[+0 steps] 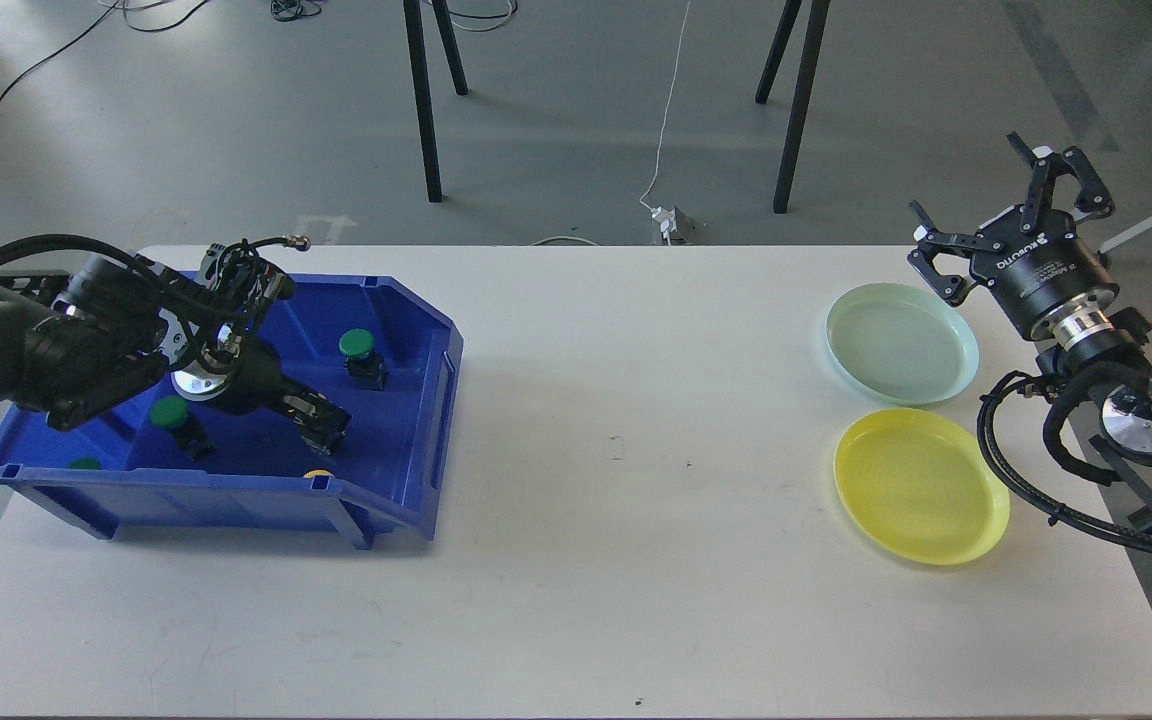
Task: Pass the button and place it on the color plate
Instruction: 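Lower the left gripper into the bin and grasp the yellow button, then lift the yellow button and extend it toward the right gripper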
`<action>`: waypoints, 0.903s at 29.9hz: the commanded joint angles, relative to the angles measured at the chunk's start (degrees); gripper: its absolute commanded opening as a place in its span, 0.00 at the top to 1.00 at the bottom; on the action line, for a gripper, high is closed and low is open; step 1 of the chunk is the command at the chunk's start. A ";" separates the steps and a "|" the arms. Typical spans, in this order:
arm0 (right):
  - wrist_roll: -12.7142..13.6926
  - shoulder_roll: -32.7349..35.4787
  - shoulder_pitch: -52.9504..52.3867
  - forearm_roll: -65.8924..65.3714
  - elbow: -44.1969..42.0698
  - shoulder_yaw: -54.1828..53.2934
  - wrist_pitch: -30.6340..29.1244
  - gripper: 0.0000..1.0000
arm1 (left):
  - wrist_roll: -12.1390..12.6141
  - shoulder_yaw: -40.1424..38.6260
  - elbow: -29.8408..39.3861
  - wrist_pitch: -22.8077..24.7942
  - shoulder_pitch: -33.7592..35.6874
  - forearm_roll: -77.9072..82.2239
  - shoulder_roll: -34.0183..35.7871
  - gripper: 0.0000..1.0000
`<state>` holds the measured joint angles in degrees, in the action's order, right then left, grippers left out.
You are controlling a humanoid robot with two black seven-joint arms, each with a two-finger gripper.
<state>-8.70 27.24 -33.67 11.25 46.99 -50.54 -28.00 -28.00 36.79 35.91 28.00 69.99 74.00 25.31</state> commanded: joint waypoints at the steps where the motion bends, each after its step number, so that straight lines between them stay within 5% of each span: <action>1: 0.00 0.09 0.00 0.00 0.03 0.00 0.00 0.01 | 0.00 0.04 -0.05 0.00 -0.02 0.00 0.00 0.57; 3: 0.00 0.09 0.00 0.00 0.03 0.00 0.00 0.01 | 0.00 0.04 -0.05 0.00 -0.11 0.18 0.00 0.80; 6: 0.00 0.09 0.00 0.00 0.03 0.00 0.00 0.01 | 0.00 0.04 0.03 -0.31 0.06 0.09 0.00 0.94; 14: -0.09 0.09 0.36 0.09 0.03 -0.09 0.00 0.01 | 0.00 -2.95 4.32 0.00 3.39 0.18 5.26 0.94; 27: -0.01 1.14 2.02 0.62 -1.90 -1.41 0.00 0.01 | 0.00 -18.57 35.70 0.00 16.76 0.01 34.51 0.93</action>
<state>-9.64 27.63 -32.04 11.50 45.64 -51.95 -28.00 -28.01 23.12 66.18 28.02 84.45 74.43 52.96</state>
